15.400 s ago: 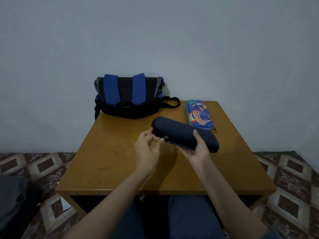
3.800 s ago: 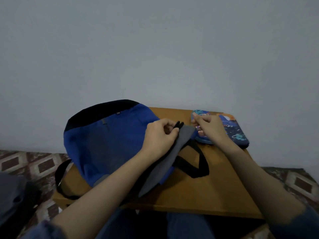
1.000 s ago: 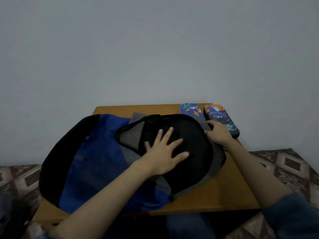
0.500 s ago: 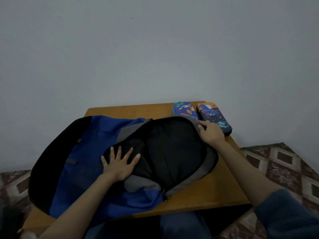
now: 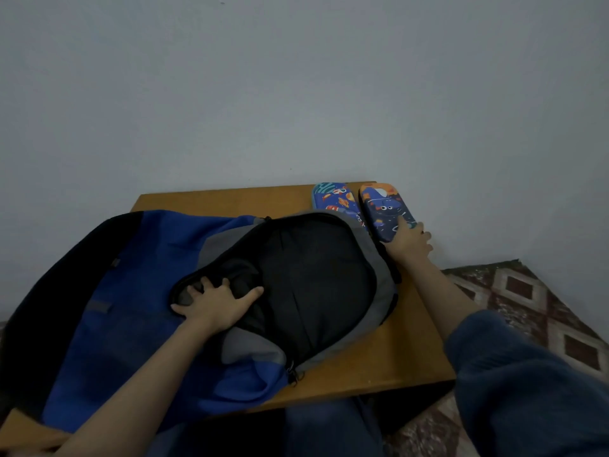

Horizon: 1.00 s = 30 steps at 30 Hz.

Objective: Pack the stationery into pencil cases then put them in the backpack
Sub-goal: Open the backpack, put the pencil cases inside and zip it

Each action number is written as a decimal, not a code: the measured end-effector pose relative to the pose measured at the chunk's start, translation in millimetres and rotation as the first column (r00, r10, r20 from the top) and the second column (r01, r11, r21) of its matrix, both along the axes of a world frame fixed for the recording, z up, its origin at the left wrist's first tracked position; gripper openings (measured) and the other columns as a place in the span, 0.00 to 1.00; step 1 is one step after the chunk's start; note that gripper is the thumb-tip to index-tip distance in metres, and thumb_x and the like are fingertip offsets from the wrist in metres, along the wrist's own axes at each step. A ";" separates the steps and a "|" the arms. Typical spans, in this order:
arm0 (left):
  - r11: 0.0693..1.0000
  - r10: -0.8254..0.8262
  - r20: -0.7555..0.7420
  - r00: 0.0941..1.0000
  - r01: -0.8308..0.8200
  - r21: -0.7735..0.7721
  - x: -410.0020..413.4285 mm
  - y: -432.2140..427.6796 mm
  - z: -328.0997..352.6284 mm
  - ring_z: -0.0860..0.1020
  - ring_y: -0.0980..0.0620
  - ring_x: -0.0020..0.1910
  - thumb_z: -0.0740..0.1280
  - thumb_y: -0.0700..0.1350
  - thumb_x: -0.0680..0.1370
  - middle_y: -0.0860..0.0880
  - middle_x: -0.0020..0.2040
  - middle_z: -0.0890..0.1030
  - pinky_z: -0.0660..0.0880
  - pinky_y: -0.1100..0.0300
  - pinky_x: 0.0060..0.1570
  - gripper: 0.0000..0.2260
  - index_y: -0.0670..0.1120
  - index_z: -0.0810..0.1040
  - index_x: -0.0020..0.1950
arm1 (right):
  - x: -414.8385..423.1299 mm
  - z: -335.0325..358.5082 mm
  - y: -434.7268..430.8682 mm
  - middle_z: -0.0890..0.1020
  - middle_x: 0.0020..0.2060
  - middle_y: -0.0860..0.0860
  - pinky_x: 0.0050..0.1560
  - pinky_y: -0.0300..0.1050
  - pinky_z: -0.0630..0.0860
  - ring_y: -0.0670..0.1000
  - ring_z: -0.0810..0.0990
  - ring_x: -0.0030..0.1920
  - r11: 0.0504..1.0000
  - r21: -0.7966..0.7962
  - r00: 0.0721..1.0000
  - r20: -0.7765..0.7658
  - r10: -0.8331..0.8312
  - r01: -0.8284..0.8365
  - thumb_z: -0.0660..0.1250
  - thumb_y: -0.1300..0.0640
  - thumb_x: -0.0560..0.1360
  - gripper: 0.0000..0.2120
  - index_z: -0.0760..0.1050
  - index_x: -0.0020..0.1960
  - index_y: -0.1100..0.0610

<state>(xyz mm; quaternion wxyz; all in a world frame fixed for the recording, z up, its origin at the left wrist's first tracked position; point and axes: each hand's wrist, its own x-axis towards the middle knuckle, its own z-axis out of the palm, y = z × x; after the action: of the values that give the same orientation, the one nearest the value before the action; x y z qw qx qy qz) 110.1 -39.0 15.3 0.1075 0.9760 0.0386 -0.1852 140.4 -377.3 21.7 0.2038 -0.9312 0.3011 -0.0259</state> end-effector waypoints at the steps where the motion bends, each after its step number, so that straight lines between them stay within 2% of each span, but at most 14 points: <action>1: 1.000 -0.005 0.004 1.000 0.005 0.005 -0.1 0.2 -1.6 0.46 0.36 0.75 0.50 0.73 0.71 0.42 0.77 0.44 0.45 0.31 0.67 0.40 0.50 0.51 0.77 | 2.7 -1.0 -1.5 0.52 0.73 0.64 0.70 0.63 0.58 0.67 0.55 0.71 1.000 0.019 1.000 -0.003 -0.010 0.010 0.67 0.41 0.72 0.42 0.49 0.77 0.52; 4: 1.000 -0.018 0.004 1.000 0.018 0.022 -1.2 0.6 -4.7 0.45 0.37 0.75 0.51 0.71 0.73 0.42 0.77 0.42 0.45 0.31 0.67 0.39 0.50 0.49 0.77 | 11.5 -2.4 -5.0 0.48 0.74 0.65 0.70 0.65 0.56 0.68 0.52 0.72 0.997 0.068 0.999 -0.026 -0.030 0.032 0.69 0.39 0.70 0.47 0.44 0.77 0.50; 6: 0.999 -0.025 -0.007 1.000 0.025 0.026 0.0 1.2 -5.9 0.44 0.37 0.75 0.50 0.70 0.74 0.42 0.77 0.41 0.45 0.31 0.67 0.39 0.50 0.47 0.77 | 16.5 -3.1 -5.8 0.51 0.72 0.65 0.70 0.64 0.57 0.68 0.54 0.71 0.996 0.076 0.999 -0.030 -0.039 0.042 0.70 0.39 0.69 0.48 0.44 0.77 0.49; 9: 0.999 -0.030 -0.017 0.999 0.031 0.040 0.1 2.1 -8.5 0.41 0.37 0.75 0.48 0.71 0.74 0.42 0.77 0.40 0.44 0.31 0.66 0.39 0.50 0.44 0.77 | 19.8 -4.6 -7.9 0.58 0.68 0.65 0.67 0.61 0.61 0.66 0.59 0.68 0.998 0.056 1.000 -0.020 -0.014 0.015 0.69 0.39 0.69 0.45 0.48 0.76 0.48; 14: 0.997 -0.042 0.002 0.999 0.042 0.058 -5.5 0.5 -15.8 0.39 0.37 0.74 0.46 0.69 0.75 0.42 0.76 0.38 0.42 0.31 0.66 0.37 0.51 0.41 0.77 | 11.3 -8.2 -16.2 0.59 0.67 0.65 0.65 0.58 0.64 0.65 0.58 0.68 0.997 0.066 0.999 0.018 0.029 -0.030 0.66 0.39 0.71 0.42 0.48 0.76 0.47; 19: 0.997 -0.054 -0.009 0.998 0.055 0.061 -3.1 1.3 -17.6 0.39 0.37 0.74 0.43 0.63 0.79 0.41 0.76 0.37 0.42 0.31 0.66 0.30 0.51 0.41 0.77 | 2.5 3.8 -6.4 0.61 0.66 0.66 0.65 0.59 0.63 0.66 0.58 0.68 0.983 0.184 0.985 0.172 -0.033 0.001 0.64 0.40 0.74 0.36 0.52 0.76 0.44; 22: 0.998 -0.053 -0.020 0.998 0.054 0.044 -2.7 1.6 -15.8 0.39 0.37 0.74 0.42 0.60 0.80 0.42 0.76 0.38 0.42 0.31 0.67 0.27 0.52 0.41 0.77 | -4.5 13.8 4.2 0.63 0.65 0.66 0.66 0.57 0.63 0.65 0.59 0.67 0.982 0.184 0.968 0.252 -0.011 -0.037 0.66 0.41 0.73 0.34 0.56 0.75 0.44; 26: 0.996 -0.048 -0.014 0.999 0.047 -0.072 -0.1 10.8 -9.9 0.41 0.38 0.75 0.44 0.57 0.82 0.44 0.77 0.41 0.42 0.32 0.67 0.24 0.54 0.45 0.77 | -22.7 42.5 16.2 0.68 0.61 0.62 0.66 0.50 0.62 0.62 0.63 0.66 0.966 0.130 0.911 0.381 0.158 -0.222 0.71 0.46 0.70 0.30 0.66 0.69 0.43; 28: 0.988 -0.050 0.012 0.999 0.051 -0.147 1.5 18.9 -7.3 0.43 0.38 0.75 0.45 0.56 0.82 0.45 0.77 0.43 0.44 0.32 0.67 0.22 0.55 0.50 0.76 | -32.5 60.4 15.7 0.74 0.56 0.59 0.66 0.50 0.63 0.60 0.68 0.62 0.917 0.065 0.845 0.416 0.335 -0.395 0.76 0.47 0.64 0.29 0.71 0.63 0.43; 30: 0.976 -0.051 0.053 0.997 0.061 -0.209 4.3 29.6 -3.6 0.47 0.37 0.75 0.46 0.56 0.82 0.44 0.77 0.48 0.47 0.35 0.70 0.22 0.53 0.57 0.75 | -44.3 75.4 18.9 0.74 0.50 0.51 0.63 0.48 0.64 0.56 0.70 0.57 0.844 -0.005 0.782 0.373 0.499 -0.536 0.72 0.42 0.53 0.33 0.71 0.58 0.42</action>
<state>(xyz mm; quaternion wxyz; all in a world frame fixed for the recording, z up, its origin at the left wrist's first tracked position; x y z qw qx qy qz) 114.4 -9.5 11.6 0.2056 0.9640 -0.0112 -0.1680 96.1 -358.4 97.1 0.3017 -0.9453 -0.0076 -0.1237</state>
